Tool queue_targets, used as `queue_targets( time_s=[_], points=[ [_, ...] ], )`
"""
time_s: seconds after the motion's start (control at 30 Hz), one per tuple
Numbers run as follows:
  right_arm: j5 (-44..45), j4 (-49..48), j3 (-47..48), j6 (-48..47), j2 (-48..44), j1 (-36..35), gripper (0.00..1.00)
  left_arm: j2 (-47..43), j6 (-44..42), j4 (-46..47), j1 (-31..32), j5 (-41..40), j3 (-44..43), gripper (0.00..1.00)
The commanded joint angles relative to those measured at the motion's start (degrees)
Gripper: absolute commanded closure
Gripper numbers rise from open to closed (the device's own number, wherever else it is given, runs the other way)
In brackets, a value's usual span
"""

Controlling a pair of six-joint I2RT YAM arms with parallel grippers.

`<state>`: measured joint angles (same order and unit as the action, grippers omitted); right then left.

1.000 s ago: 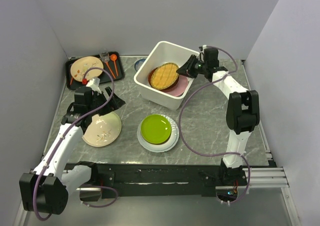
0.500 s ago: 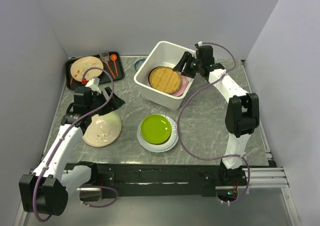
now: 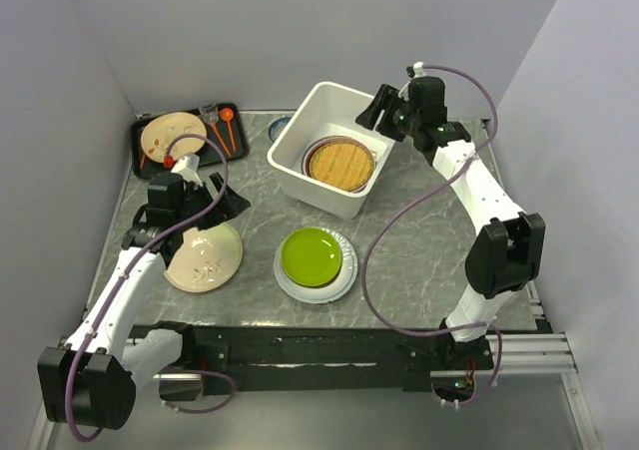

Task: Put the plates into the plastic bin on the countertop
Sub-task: Place the plate in the plastic bin, then pick up the plate at the center of the board.

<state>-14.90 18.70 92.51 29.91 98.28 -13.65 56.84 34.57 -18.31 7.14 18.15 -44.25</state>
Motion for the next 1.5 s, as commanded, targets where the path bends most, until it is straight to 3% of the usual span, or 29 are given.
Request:
queue_targets(
  time_s=[0.0,0.2,0.6,0.8,0.97,1.47],
  points=[
    [-0.66,-1.65,-1.8,-0.47,-3.18,-1.64,0.3,-0.5,-0.9,0.82,0.33,0.22,-0.48,0.14],
    [1.09,-2.35,-4.71,-0.73,-6.78,-9.97,0.29,-1.55,-1.78,-3.31,0.33,-3.65,-2.94,0.13],
    [1.18,-10.43,-15.51,4.54,-3.54,-23.52,0.29,-5.33,-5.91,-11.23,-0.72,-12.61,-5.67,0.04],
    [7.42,-10.78,-17.62,6.12,-0.64,-31.61,0.3,-4.55,-6.62,-10.53,-3.97,-8.58,-4.97,0.02],
    [10.15,-9.21,-14.73,6.39,3.23,-36.0,0.3,-2.7,-7.32,-8.5,-11.26,1.96,-3.39,0.02],
    [4.97,-8.85,-0.4,6.65,20.28,-40.4,0.36,-2.52,-8.11,-7.27,-21.99,7.51,-2.86,0.01]
  ],
)
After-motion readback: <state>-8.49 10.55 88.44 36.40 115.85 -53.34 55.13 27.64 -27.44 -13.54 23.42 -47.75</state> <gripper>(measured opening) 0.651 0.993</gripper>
